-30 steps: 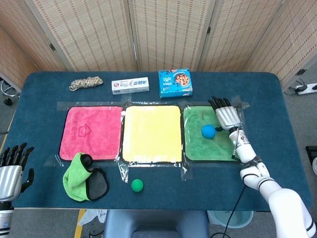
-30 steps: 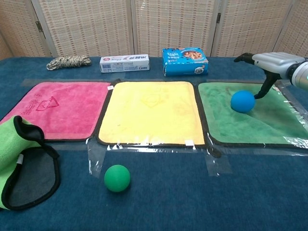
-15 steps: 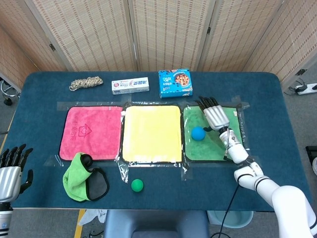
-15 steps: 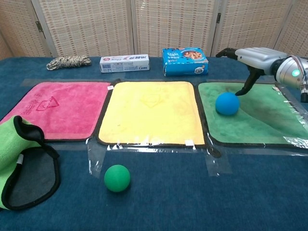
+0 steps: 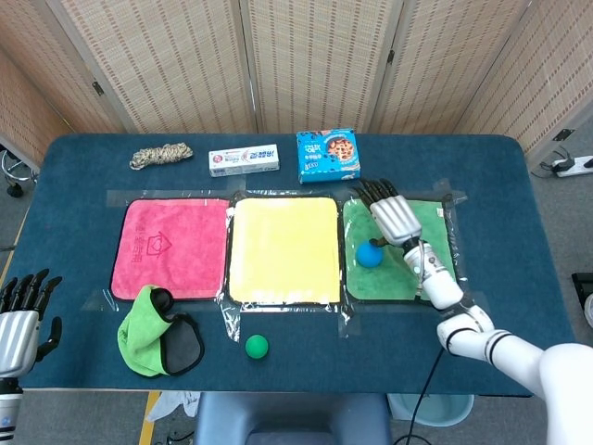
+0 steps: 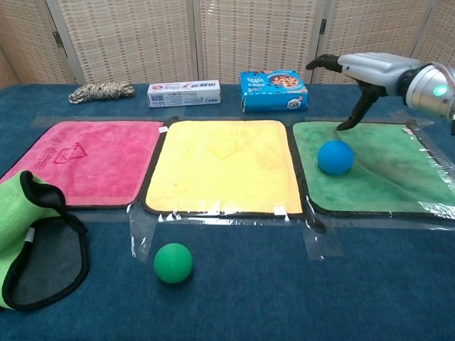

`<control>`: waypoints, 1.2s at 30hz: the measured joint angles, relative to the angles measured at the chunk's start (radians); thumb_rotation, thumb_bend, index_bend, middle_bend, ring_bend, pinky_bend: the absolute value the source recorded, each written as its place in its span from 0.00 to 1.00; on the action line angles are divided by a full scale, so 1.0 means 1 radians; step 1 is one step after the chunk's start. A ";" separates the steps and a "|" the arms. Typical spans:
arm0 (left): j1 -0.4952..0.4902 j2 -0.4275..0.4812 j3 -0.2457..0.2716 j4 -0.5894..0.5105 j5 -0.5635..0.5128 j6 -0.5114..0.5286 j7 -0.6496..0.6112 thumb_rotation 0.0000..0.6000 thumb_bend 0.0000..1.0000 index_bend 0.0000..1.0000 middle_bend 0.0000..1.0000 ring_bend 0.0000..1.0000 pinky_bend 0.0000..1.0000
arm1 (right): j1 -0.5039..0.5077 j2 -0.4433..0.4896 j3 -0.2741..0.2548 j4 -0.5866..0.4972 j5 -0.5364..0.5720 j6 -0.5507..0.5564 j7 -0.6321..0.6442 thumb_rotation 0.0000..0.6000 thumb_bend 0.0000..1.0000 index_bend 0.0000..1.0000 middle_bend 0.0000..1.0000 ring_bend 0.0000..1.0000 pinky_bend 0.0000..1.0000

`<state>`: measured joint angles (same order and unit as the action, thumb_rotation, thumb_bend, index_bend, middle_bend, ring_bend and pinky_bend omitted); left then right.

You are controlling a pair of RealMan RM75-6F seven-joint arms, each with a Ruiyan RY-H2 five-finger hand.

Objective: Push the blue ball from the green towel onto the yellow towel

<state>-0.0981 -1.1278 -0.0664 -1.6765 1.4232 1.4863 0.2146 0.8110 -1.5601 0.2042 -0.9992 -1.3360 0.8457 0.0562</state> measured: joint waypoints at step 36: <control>0.006 -0.009 0.016 0.008 -0.003 -0.014 -0.009 1.00 0.59 0.16 0.09 0.10 0.06 | 0.059 -0.236 -0.018 0.245 -0.030 0.000 -0.003 1.00 0.08 0.00 0.00 0.00 0.00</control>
<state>-0.0921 -1.1371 -0.0507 -1.6685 1.4200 1.4718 0.2060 0.8705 -1.7964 0.1866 -0.7538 -1.3658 0.8452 0.0531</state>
